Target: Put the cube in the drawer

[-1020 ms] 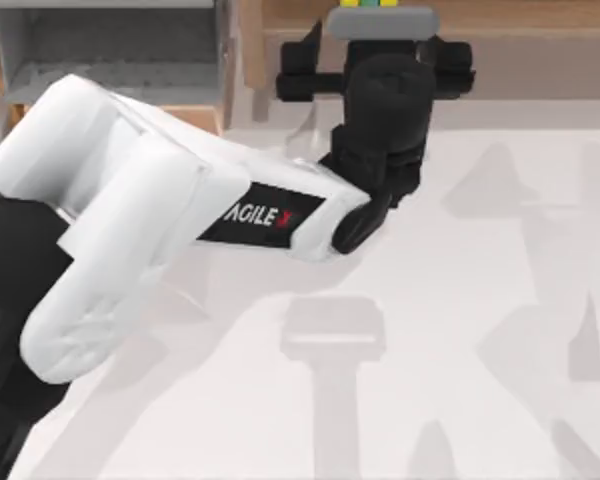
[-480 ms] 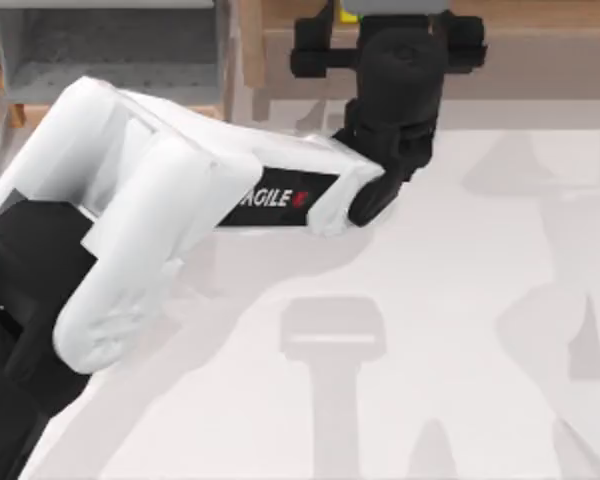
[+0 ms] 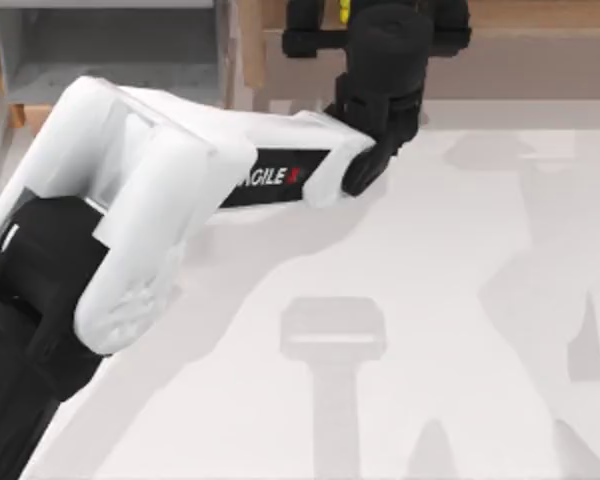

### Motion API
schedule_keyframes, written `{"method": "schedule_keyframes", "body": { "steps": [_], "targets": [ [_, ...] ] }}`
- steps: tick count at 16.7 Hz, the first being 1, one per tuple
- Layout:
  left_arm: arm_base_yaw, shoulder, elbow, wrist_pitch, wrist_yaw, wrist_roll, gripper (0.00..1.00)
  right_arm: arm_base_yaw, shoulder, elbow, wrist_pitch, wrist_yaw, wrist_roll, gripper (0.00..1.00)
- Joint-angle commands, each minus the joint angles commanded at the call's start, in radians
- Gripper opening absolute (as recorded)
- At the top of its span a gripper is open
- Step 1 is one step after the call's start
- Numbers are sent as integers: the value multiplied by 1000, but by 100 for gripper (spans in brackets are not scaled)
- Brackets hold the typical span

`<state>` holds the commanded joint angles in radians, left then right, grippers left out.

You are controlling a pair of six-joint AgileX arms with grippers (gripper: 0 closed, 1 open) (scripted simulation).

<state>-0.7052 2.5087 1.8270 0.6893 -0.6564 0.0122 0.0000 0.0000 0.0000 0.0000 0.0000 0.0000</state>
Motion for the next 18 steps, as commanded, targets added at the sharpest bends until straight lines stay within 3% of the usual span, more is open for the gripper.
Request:
{"method": "schedule_keyframes", "body": {
  "steps": [1, 14, 18],
  "targets": [
    [0, 0, 0, 0, 0, 0, 100, 0, 0, 0, 0, 0, 0, 100],
    [0, 0, 0, 0, 0, 0, 2, 0, 0, 0, 0, 0, 0, 100],
    [0, 0, 0, 0, 0, 0, 0, 0, 0, 0, 0, 0, 0, 100]
  ]
}}
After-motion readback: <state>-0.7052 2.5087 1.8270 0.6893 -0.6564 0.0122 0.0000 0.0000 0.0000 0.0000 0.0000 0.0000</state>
